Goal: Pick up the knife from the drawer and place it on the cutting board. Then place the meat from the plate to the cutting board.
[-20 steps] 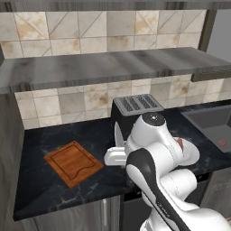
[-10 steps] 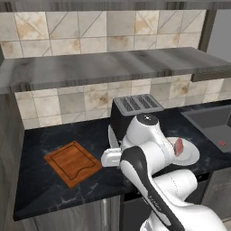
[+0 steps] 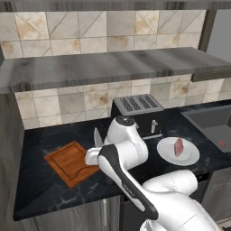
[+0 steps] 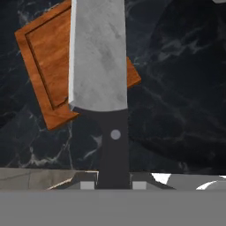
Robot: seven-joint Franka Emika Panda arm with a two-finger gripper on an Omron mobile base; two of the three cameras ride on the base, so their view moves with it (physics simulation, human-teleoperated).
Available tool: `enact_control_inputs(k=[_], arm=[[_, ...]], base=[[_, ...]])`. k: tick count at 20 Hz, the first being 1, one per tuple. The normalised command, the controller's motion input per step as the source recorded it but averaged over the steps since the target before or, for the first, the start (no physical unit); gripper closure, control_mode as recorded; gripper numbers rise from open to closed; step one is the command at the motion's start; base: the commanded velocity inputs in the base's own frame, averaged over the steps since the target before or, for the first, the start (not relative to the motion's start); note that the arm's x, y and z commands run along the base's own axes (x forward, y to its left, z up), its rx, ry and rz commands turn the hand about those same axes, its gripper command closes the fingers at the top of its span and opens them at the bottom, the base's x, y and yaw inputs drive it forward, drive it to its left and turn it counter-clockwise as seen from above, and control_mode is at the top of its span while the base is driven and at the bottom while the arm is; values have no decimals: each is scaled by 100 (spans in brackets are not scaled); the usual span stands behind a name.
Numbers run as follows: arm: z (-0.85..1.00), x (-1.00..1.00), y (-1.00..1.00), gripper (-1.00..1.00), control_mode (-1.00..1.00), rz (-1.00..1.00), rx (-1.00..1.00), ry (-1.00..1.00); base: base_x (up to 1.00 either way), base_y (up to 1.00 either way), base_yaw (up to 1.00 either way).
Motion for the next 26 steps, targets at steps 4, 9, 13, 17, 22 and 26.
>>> enact_control_inputs(k=[4, 9, 13, 17, 22, 26], arm=[[-26, 63, 74, 100, -100, 0, -7, 7], [-26, 58, 67, 100, -100, 0, -5, 5], [-24, 53, 58, 100, -100, 0, -3, 6], [-23, 51, 51, 100, -100, 0, -4, 8], [-30, 41, 37, 100, -100, 0, -3, 9], [-32, 38, 23, 100, -100, 0, -1, 7]], base=[[0, 0, 0], [0, 0, 0], [0, 0, 0], [0, 0, 0], [0, 0, 0], [0, 0, 0]])
